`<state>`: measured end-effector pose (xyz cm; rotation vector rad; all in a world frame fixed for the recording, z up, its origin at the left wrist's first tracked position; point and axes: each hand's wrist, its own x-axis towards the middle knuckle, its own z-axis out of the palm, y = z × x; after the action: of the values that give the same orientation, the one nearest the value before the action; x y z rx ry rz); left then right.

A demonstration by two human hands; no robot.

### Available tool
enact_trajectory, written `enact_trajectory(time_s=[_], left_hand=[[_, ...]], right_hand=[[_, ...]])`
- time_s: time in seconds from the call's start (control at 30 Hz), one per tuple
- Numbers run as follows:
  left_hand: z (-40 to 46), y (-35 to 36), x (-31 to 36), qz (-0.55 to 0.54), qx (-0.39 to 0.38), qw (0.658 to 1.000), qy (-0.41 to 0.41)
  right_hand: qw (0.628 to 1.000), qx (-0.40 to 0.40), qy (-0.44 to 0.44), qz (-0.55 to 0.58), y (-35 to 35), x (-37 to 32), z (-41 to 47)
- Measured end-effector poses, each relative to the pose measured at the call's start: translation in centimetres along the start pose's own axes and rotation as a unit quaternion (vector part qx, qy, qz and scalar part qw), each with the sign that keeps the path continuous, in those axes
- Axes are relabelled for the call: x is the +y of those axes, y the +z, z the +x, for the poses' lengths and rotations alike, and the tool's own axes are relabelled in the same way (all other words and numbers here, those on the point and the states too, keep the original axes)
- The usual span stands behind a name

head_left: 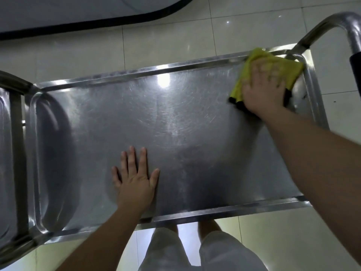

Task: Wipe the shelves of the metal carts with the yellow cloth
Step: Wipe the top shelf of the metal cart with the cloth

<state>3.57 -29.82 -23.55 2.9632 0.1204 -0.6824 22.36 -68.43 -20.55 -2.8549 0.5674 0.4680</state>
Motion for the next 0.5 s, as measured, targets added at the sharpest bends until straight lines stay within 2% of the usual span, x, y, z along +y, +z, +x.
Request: enact_trajectory(time_s=[0.13,0.23,0.3,0.4,0.5], left_hand=[[0.0,0.1,-0.1,-0.010,0.009,1.000,0.006],[-0.1,0.2,-0.2,-0.017,0.019,1.000,0.010],[-0.1,0.2,-0.3,-0.017,0.013,1.000,0.008],[0.0,0.1,-0.1,-0.018,0.015,1.000,0.009],[0.0,0.1,-0.2,-0.017,0.015,1.000,0.012]], right_hand=[[0.978,-0.006,-0.200,-0.052,2.9,-9.3,-3.4],[0.937,-0.050,-0.339,-0.075,3.8,-14.6,-4.4],[0.912,-0.057,-0.395,-0.096,3.8,-15.4,-3.6],[0.912,-0.034,-0.393,-0.109,3.0,-14.2,-1.2],[0.960,-0.016,-0.274,-0.061,1.4,-10.8,1.8]])
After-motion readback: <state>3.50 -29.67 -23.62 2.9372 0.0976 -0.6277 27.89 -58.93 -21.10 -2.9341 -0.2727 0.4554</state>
